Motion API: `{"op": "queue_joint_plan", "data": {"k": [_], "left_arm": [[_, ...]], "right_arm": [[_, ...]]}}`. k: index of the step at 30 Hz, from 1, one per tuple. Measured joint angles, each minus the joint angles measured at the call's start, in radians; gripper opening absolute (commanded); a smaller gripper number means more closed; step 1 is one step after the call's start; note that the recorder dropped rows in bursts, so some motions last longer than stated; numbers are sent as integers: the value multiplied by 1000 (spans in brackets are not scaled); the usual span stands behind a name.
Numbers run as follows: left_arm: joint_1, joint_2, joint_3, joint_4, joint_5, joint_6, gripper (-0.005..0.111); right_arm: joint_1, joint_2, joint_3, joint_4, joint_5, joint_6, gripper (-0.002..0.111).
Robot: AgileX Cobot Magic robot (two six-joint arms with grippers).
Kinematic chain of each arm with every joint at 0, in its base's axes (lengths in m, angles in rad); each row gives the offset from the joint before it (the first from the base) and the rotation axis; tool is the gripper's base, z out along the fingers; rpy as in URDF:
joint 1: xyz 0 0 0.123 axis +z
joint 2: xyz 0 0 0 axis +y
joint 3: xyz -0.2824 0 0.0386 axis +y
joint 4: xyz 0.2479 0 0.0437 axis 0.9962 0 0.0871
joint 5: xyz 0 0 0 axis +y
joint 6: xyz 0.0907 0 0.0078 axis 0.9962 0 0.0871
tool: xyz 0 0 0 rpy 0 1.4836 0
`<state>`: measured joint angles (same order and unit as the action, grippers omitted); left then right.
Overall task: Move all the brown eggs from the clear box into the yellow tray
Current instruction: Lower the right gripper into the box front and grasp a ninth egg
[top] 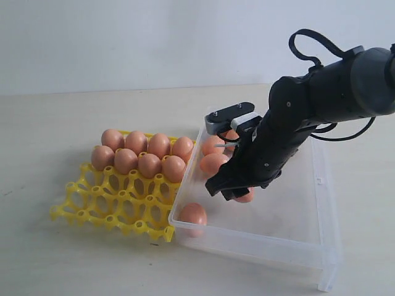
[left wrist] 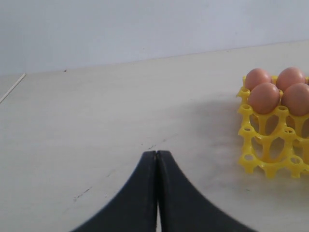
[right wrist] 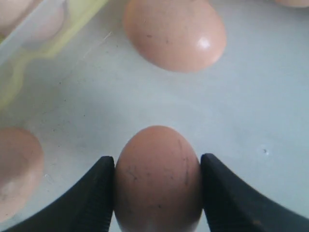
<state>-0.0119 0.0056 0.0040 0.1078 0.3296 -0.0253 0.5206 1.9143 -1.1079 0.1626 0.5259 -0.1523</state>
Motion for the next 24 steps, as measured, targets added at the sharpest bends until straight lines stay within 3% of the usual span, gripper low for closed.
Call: {"op": "queue_joint_plan", "data": {"k": [7,24], "left_arm": [[0,0,0,0,0,0,0],[0,0,0,0,0,0,0]], "right_arm": [[0,37,0,0,4,6,56],[0,46,0,-8,27,9,63]]}}
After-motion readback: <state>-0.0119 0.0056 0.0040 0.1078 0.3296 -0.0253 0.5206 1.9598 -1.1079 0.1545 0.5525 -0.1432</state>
